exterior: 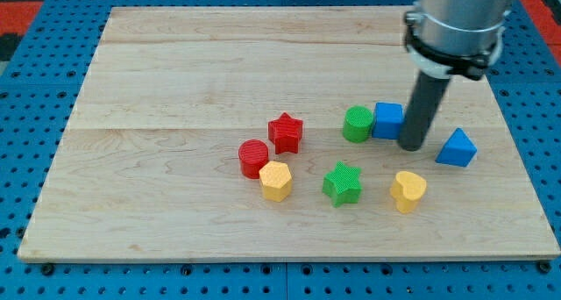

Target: Separate the green circle and cube

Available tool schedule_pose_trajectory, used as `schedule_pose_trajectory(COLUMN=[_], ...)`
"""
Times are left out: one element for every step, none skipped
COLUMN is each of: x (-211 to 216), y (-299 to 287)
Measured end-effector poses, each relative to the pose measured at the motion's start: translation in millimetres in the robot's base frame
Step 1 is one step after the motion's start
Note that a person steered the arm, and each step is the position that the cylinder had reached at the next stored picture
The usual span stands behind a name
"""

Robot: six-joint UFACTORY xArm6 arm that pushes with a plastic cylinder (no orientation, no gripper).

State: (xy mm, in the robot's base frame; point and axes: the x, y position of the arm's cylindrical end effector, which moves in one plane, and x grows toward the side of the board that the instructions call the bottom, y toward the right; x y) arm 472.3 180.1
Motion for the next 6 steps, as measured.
schedule_pose_trajectory(x=[-29,-18,-24,-49,-60,-71], y=[27,-47,-126,-161,-165,-228])
